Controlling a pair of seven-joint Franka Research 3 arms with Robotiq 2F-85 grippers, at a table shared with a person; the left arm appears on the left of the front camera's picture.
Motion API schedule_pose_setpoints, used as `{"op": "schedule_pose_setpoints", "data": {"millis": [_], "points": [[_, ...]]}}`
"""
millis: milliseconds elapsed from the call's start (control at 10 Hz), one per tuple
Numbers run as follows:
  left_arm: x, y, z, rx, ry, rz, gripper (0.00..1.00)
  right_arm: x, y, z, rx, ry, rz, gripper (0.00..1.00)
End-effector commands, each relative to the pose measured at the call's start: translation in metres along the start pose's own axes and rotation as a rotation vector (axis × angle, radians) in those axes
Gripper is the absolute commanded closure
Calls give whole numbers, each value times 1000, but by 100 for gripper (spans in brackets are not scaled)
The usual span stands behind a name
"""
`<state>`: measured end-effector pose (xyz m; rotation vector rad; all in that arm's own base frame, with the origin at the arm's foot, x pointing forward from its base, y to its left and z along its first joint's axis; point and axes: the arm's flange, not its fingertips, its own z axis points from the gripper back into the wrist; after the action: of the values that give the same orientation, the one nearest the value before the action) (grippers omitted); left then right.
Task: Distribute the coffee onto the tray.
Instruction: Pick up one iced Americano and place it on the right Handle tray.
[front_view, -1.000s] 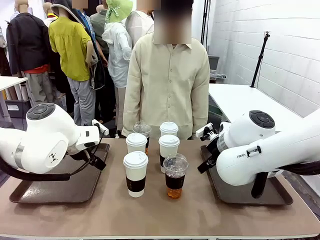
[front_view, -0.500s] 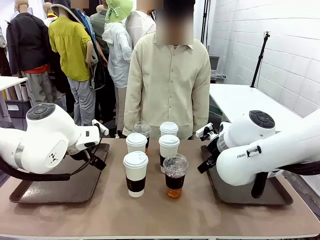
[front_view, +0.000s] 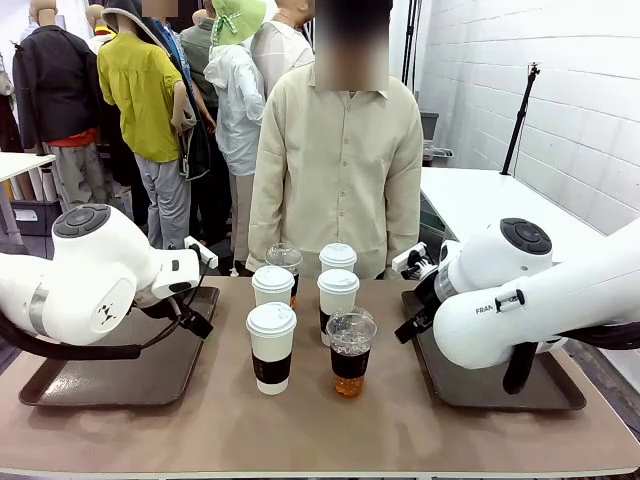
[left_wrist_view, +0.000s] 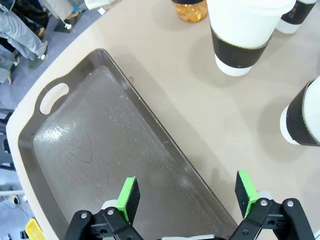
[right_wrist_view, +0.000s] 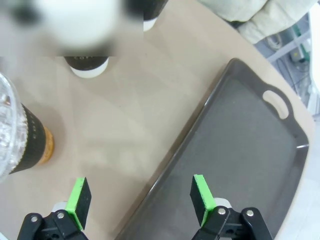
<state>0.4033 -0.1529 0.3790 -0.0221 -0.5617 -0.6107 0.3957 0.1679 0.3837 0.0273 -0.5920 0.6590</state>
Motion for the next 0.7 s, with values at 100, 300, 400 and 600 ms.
{"op": "schedule_pose_setpoints", "data": {"millis": [100,300,400,600], "points": [[29,-8,45,2,14,-8,0,24,-10,46,12,-9,3,0],[47,-16,73,-5,58,-16,0,36,-14,69,20,25,32,0],[56,-21,88,12,103,-33,0,42,-16,83,42,40,49,0],[69,-26,111,37,135,-47,0,49,-17,104,68,69,88,0]]}}
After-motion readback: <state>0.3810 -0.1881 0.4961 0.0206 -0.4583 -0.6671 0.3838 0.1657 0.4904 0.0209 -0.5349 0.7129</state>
